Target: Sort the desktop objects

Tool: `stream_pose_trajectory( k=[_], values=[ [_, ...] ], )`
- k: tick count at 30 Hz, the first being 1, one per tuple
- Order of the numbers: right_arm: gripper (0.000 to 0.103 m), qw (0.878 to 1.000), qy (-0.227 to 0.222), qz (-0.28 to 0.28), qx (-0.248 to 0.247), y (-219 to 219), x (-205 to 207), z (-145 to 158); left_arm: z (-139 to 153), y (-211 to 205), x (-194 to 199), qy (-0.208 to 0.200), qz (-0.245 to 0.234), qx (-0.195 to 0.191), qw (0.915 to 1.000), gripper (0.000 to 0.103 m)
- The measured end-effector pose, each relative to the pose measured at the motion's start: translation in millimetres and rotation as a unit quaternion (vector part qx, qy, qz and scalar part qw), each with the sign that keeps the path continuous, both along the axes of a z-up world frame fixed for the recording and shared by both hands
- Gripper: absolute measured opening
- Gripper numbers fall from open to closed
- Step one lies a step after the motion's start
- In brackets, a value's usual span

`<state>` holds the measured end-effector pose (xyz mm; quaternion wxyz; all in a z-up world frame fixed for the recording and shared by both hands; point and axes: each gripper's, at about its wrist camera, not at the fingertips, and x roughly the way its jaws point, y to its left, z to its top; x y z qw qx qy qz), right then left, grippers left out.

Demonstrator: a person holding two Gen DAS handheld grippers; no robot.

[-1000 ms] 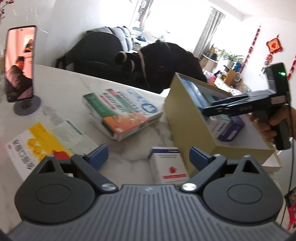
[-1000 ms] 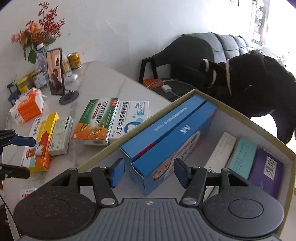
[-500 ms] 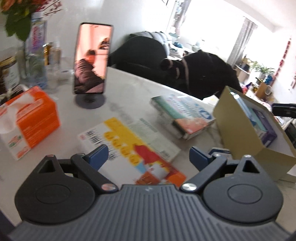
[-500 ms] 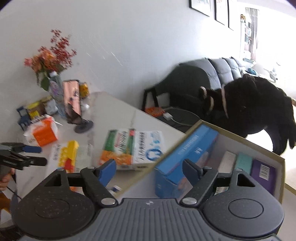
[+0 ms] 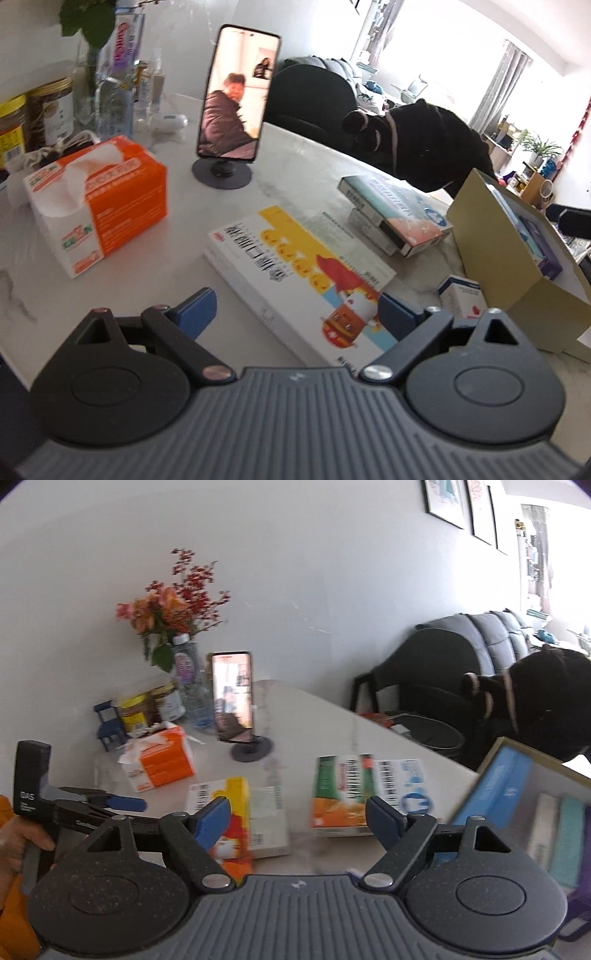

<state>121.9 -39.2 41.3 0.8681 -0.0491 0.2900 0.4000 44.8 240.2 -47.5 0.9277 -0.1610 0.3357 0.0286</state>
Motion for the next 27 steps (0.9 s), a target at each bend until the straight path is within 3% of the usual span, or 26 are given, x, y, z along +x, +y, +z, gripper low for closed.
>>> stream_pose_trajectory(
  k=[9, 16, 21, 27],
  values=[
    [0.082, 0.998, 0.052, 0.027, 0.014, 51, -15, -40, -5, 18, -15, 0.01, 0.012, 0.001, 0.9999, 0.096],
    [0.07, 0.992, 0.126, 0.013, 0.001, 77, -9, -80, -19, 12, -6, 0.024, -0.005, -0.011, 0.9996, 0.092],
    [0.054, 0.983, 0.183, -0.009, 0.001, 84, 2, -102, -36, 1, 4, 0.037, -0.027, -0.024, 0.9987, 0.084],
    [0.051, 0.976, 0.215, -0.02, 0.009, 85, 7, -114, -49, -10, 11, 0.043, -0.042, -0.034, 0.9976, 0.081]
  ],
)
